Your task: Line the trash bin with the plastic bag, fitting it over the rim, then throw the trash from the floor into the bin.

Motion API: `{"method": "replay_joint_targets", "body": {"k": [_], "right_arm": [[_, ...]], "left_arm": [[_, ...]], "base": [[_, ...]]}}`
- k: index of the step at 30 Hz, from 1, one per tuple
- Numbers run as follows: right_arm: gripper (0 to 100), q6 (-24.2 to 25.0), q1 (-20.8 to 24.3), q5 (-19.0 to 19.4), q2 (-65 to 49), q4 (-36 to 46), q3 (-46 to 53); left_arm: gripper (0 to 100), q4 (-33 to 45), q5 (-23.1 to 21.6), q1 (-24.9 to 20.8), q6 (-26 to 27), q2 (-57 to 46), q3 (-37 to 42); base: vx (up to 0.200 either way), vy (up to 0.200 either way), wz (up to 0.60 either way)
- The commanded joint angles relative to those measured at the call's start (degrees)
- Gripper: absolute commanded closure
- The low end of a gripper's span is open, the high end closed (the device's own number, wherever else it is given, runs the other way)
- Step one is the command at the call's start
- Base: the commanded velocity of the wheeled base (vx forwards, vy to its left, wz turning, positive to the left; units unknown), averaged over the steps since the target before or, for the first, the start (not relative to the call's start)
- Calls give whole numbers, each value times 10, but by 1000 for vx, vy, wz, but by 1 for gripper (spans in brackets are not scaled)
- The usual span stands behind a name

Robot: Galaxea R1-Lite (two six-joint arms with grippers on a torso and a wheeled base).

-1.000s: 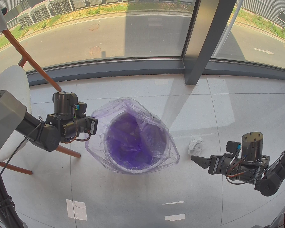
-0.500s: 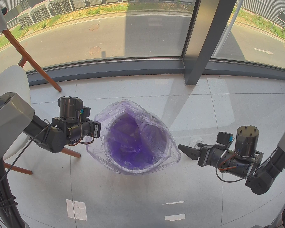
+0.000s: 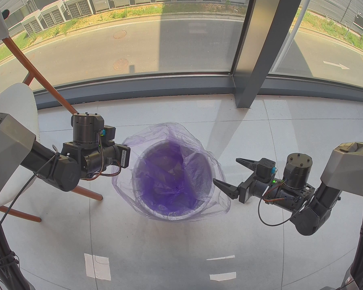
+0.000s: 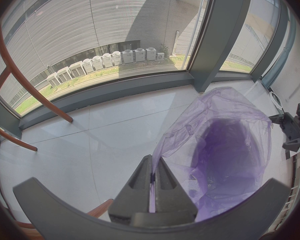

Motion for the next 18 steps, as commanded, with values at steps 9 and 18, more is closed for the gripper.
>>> {"method": "replay_joint_targets", "body": {"k": [9, 18], "right_arm": [[0, -6, -2, 12, 76, -2, -120], [100, 5, -16, 13, 100, 26, -191]], "left_arm": [[100, -2, 0, -3, 1, -15, 3], [100, -3, -1, 1, 1, -10, 1]], "base": [[0, 0, 0], [0, 0, 0]]}}
